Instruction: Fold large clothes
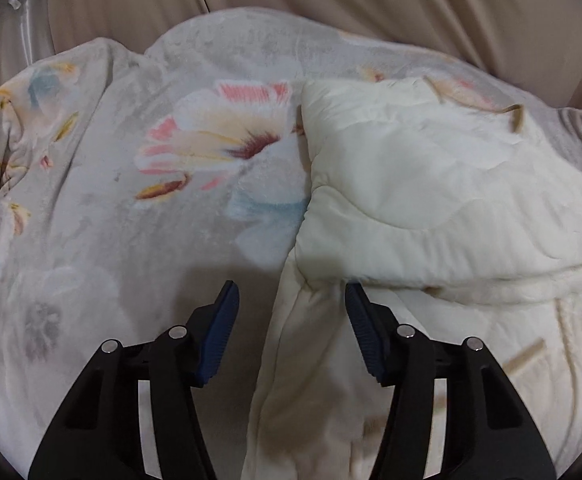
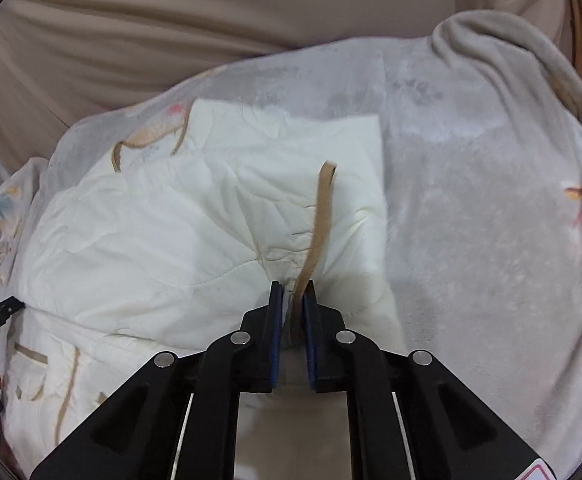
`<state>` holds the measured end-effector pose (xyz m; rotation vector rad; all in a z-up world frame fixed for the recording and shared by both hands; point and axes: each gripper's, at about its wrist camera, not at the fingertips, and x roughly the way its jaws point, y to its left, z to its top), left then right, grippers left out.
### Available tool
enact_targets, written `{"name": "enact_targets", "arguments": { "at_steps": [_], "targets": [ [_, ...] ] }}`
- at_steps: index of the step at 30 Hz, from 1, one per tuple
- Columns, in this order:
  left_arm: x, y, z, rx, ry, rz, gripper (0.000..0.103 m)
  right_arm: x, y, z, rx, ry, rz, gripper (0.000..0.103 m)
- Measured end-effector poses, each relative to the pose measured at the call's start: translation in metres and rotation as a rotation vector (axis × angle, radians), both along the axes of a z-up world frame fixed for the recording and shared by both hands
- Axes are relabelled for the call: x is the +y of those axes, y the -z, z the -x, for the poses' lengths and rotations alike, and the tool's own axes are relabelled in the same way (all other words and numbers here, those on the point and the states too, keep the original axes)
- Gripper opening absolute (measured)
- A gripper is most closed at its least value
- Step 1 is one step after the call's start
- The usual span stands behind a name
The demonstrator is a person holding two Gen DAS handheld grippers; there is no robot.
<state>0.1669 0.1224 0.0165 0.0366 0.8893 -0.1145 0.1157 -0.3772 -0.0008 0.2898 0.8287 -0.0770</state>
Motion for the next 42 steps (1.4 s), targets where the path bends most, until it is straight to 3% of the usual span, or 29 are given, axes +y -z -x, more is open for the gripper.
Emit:
{"name": "enact_targets", "arguments": {
  "at_steps": [3,5,8,13,18,21,29,32,34,36,39,42],
  "targets": [
    [0.003,-0.040,0.025,-0.099,0.025,0.017,0.054,-0.008,-0.024,0.019,-0.042,0.050,0.037,0.021],
    [-0.006,-0.066,0.026,-0.166,0.039,0.038,0.058,-0.010,-0.044,0.018,-0.090,0.059,0.013,0.021],
    [-0.037,-0.088,-0.002,-0.207,0.100,0.098,0.062,0.018,-0.067,-0.007,-0.152,-0.040,-0.033,0.021],
    [-0.109,-0.075,-0.076,-0.202,0.120,0.110,0.062,0.116,-0.072,-0.084,-0.184,-0.273,-0.064,0.021],
    [-0.142,-0.026,-0.134,-0.099,0.086,0.085,0.062,0.176,-0.030,-0.146,-0.111,-0.340,0.025,0.021],
    [-0.129,0.009,-0.150,-0.077,0.045,0.001,0.063,0.153,0.000,-0.156,-0.056,-0.293,0.074,0.007],
    [-0.075,0.032,-0.153,-0.078,-0.029,0.041,0.074,0.000,0.024,-0.112,-0.029,-0.015,0.014,0.002],
    [-0.068,0.034,-0.151,-0.073,-0.074,0.016,0.083,-0.030,0.033,-0.095,-0.035,0.022,-0.088,0.000],
    [-0.064,0.032,-0.153,-0.055,-0.083,0.026,0.083,-0.031,0.027,-0.090,-0.033,0.056,-0.065,0.000],
    [-0.060,0.021,-0.146,-0.052,-0.087,0.027,0.076,-0.019,0.007,-0.077,-0.058,0.088,-0.007,0.017],
    [-0.062,-0.005,-0.110,-0.075,-0.025,0.077,0.076,0.004,-0.021,-0.049,-0.123,-0.011,-0.027,0.017],
    [-0.083,-0.008,-0.080,-0.072,0.064,0.015,0.077,0.040,-0.015,-0.042,-0.068,-0.113,0.012,0.017]
  ]
}}
